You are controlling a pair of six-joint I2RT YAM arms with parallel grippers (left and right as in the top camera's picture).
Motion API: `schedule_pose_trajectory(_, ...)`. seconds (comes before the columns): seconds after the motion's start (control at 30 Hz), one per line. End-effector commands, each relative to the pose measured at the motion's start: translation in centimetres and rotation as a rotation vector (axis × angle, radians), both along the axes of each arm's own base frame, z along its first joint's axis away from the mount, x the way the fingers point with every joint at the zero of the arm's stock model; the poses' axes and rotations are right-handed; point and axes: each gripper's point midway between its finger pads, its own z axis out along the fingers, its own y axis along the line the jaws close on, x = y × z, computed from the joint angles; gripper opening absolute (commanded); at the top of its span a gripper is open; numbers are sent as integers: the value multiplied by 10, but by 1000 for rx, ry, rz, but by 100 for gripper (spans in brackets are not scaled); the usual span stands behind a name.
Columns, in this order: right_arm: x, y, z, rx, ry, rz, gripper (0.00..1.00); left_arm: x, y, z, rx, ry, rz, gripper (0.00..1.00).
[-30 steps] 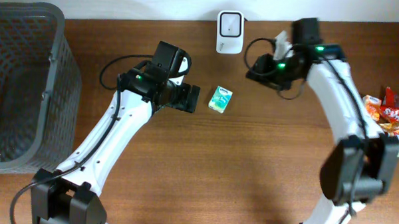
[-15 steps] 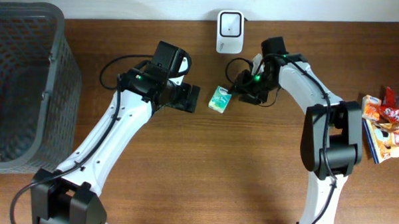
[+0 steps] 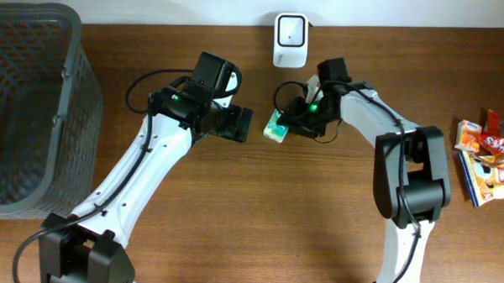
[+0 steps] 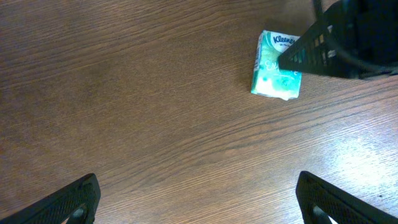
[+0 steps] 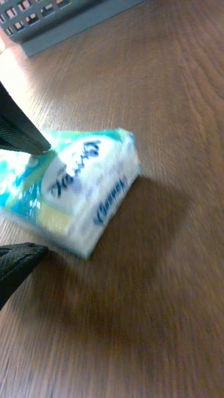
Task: Scan the item barcode
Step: 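Lift the green pack and hold it against the scanner face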
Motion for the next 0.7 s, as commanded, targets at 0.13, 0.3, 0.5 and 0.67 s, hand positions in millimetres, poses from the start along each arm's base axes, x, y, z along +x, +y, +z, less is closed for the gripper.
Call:
schedule_pose_trajectory(0.13, -7, 0, -12, -41, 32, -18, 35, 4, 2, 12, 1, -33, -5, 99)
schedule_pose_trajectory(0.3, -7, -2, -13, -50, 34, -20, 18, 4, 2, 12, 1, -33, -5, 99)
schedule_pose_trajectory(0.5, -8, -2, -13, -52, 35, -17, 4, 4, 2, 12, 1, -33, -5, 99)
schedule_pose_trajectory(0.67, -9, -2, -6, -63, 30, 24, 4, 4, 2, 12, 1, -33, -6, 99)
